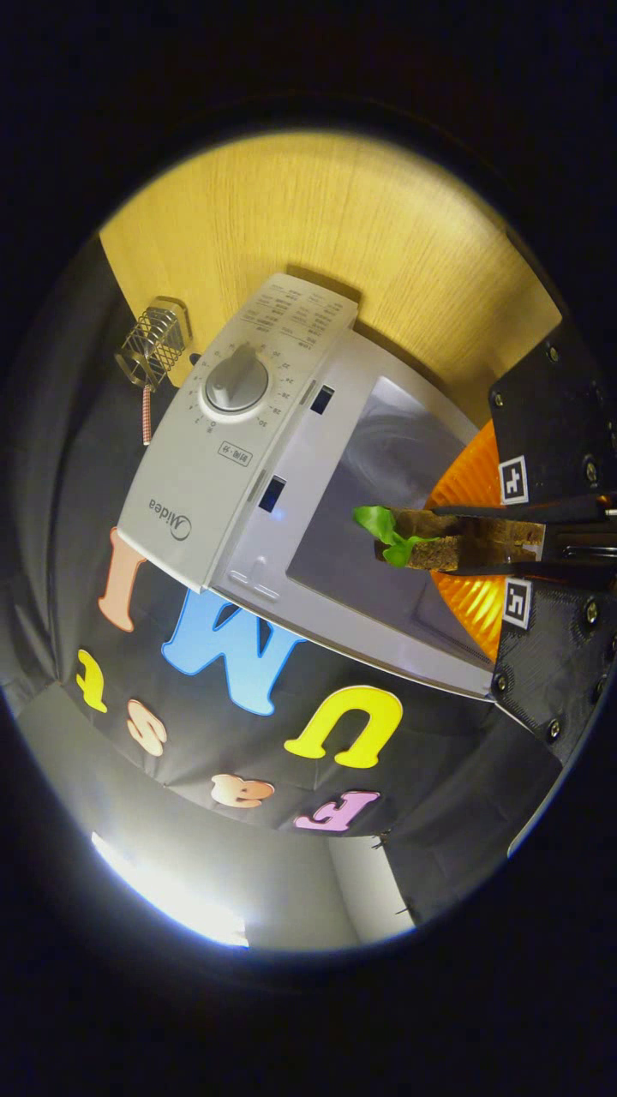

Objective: Open the microwave, put the food inside, and close the microwave door.

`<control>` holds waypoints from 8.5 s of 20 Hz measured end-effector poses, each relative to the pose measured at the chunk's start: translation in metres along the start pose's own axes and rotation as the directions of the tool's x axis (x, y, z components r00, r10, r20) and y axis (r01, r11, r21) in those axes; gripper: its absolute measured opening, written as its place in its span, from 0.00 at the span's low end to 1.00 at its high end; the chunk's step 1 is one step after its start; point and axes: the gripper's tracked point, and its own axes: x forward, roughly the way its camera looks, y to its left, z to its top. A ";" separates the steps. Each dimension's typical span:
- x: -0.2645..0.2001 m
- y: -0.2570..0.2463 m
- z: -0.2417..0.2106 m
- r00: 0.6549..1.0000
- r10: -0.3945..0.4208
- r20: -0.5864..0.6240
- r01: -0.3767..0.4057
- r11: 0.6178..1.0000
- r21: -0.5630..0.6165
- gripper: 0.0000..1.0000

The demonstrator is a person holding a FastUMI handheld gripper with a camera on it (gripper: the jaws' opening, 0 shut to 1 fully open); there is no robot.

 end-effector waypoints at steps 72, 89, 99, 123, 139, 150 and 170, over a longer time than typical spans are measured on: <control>-0.208 0.069 -0.022 0.994 0.035 -0.100 -0.104 0.520 -0.848 0.05; -0.297 0.180 -0.173 0.841 0.279 -0.464 -0.541 0.461 -0.703 0.05; -0.293 0.181 -0.242 0.821 0.216 -0.529 -0.561 0.477 -0.677 0.05; -0.259 0.103 -0.081 0.980 0.130 -0.149 -0.197 0.599 -0.776 0.01; -0.186 0.052 0.032 0.993 0.012 0.121 0.095 0.542 -0.835 0.01; -0.129 0.034 0.077 0.982 -0.026 0.185 0.176 0.462 -0.869 0.01; -0.030 0.014 0.121 0.992 -0.061 0.114 0.129 0.495 -0.860 0.01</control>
